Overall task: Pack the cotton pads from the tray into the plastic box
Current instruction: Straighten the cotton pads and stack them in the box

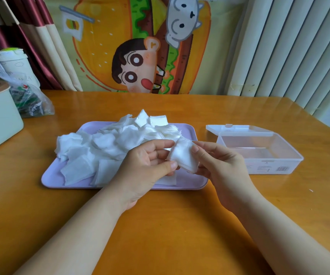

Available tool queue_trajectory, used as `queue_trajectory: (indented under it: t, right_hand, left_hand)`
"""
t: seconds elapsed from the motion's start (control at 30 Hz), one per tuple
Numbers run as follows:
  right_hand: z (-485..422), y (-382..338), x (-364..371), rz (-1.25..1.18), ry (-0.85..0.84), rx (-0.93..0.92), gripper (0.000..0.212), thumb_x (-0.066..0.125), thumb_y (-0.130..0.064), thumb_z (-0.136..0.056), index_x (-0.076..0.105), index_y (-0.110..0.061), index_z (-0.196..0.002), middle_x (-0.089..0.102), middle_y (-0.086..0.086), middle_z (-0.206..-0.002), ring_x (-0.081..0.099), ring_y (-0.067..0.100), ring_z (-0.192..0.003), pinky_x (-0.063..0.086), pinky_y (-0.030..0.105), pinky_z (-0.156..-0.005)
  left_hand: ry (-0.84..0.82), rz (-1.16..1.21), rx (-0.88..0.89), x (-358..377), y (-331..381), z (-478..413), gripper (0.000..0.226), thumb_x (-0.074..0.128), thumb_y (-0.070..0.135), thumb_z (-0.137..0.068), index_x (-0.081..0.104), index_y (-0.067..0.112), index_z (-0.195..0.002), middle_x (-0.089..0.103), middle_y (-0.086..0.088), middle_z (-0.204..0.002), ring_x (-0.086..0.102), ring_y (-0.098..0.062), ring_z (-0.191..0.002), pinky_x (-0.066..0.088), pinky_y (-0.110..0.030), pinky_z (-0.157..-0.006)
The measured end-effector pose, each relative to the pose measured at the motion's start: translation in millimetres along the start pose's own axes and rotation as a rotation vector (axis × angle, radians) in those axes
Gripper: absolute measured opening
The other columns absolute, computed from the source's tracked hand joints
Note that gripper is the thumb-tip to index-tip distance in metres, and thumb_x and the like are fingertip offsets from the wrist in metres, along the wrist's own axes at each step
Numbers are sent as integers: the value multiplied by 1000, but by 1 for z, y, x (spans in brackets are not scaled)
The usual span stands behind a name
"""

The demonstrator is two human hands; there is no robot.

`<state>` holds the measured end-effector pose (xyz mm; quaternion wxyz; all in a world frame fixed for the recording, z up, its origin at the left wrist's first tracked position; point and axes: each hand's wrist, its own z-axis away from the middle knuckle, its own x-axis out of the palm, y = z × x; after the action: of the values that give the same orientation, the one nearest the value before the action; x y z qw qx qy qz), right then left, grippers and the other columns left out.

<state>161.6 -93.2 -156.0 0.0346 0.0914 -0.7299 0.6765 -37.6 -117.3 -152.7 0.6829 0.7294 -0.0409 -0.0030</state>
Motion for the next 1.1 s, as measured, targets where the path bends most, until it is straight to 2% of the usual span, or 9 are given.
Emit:
queue_trajectory:
  t: [0.17,0.3,0.43,0.5,0.6,0.73,0.9,1.07,1.1]
  right_hand:
    - [2,-4,1,-73,-2,-4,16,74,-14,-94,82,-8,-107,80,16,-104,77,24,-89,62,32,-74]
    - [-3,-5,-5,-52,74,-50,17,77,-20,-92,82,-10,-105,80,13,-109,73,33,-102,58,47,-88]
    - [-4,-18,-8,-112,10,-73,8,79,-18,-82,83,-13,-87,72,11,-83,54,25,-65,51,30,-62]
    - [-1,-18,-4,-89,-40,-53,6,80,-13,-83,81,-8,-86,71,9,-80,53,19,-55,52,30,-57]
    - [2,-11,3,-34,-2,-30,9,80,-6,-87,75,1,-90,74,7,-81,56,19,-54,57,34,-59]
    - [2,-9,3,-29,38,-37,15,80,-8,-89,72,4,-92,72,6,-77,56,19,-52,57,31,-57]
    - [2,-8,1,64,42,-64,20,84,-20,-87,74,-2,-88,67,4,-69,52,19,-59,47,26,-56]
    - [1,-7,3,20,53,-13,17,85,-17,-86,73,-6,-88,78,6,-97,67,20,-76,54,37,-77]
    - [2,-6,3,11,41,-15,16,84,-15,-87,72,-5,-89,78,8,-94,68,21,-76,54,35,-76]
  left_hand:
    - [40,-17,-13,1,-1,-1,43,75,-3,-90,69,22,-125,79,-12,-102,76,-34,-100,60,-42,-95]
    - [105,-10,-30,-1,-4,-4,47,75,-1,-90,68,25,-128,78,-12,-102,77,-28,-94,59,-42,-98]
    - [137,42,-41,-1,-5,-7,50,75,-1,-90,65,21,-134,79,-9,-102,77,-25,-94,59,-42,-99]
    - [118,66,-42,0,-3,-7,49,75,-3,-90,66,20,-133,80,-8,-104,76,-27,-102,60,-40,-97]
    - [69,61,-23,2,-2,-5,47,72,-6,-90,70,24,-126,79,-10,-108,72,-32,-111,61,-40,-93]
    - [19,37,5,2,-3,-4,47,69,-7,-92,71,26,-125,78,-13,-111,69,-35,-114,61,-36,-87]
    - [-33,17,30,3,-1,-2,45,68,-6,-93,71,25,-126,79,-7,-114,72,-23,-111,59,-31,-84]
    - [-47,5,47,3,-2,-1,43,69,-6,-93,71,22,-126,78,-2,-117,71,-18,-110,58,-29,-83]
    - [-52,0,42,2,-2,-2,43,71,-4,-92,71,22,-126,78,-3,-117,71,-19,-110,58,-29,-83]
